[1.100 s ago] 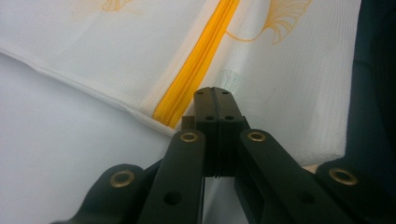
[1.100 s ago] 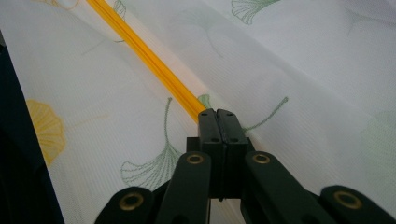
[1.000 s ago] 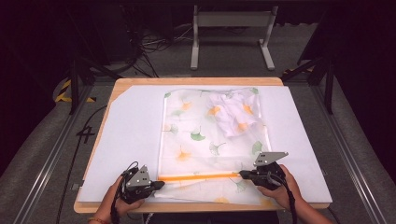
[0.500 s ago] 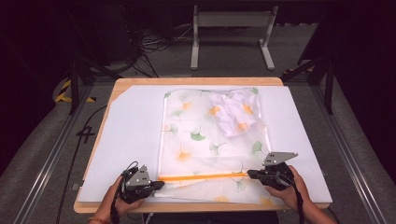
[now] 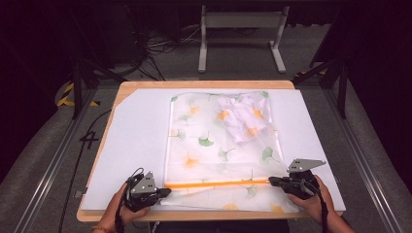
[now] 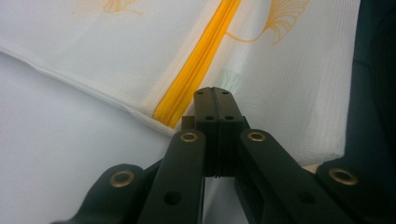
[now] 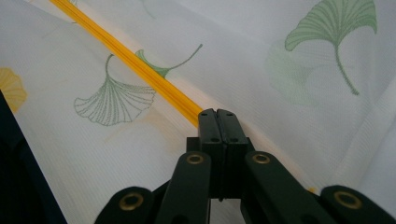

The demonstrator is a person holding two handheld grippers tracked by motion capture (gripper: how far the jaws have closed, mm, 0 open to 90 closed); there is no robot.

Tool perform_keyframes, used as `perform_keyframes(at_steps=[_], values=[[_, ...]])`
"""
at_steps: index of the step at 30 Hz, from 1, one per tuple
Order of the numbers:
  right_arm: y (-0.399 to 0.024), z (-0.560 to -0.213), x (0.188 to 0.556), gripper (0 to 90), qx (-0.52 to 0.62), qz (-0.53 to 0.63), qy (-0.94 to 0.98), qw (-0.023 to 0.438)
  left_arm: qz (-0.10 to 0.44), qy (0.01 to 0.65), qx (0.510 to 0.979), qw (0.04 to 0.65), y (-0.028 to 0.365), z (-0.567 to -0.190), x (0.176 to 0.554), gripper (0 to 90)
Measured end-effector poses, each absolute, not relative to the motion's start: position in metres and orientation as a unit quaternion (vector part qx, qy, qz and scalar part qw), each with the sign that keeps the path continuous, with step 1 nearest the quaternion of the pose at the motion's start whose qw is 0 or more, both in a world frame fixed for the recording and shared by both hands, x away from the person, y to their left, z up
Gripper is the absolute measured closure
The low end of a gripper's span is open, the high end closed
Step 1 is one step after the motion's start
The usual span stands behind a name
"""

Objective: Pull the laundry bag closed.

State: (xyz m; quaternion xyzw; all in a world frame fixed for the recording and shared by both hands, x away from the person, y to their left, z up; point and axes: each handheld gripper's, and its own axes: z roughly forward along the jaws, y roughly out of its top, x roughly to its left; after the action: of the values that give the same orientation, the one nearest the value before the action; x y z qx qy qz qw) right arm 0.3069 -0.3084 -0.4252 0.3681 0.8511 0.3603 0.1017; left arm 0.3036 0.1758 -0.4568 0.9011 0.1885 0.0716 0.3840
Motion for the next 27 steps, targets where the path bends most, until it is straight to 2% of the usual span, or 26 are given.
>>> perform_keyframes(at_steps=[27], values=[[-0.344,-0.427,0.301,90.0,0.407,0.358,0.833,0.111,0.071,0.189,0.901,0.384,0.176,-0.457,0.304,90.0]])
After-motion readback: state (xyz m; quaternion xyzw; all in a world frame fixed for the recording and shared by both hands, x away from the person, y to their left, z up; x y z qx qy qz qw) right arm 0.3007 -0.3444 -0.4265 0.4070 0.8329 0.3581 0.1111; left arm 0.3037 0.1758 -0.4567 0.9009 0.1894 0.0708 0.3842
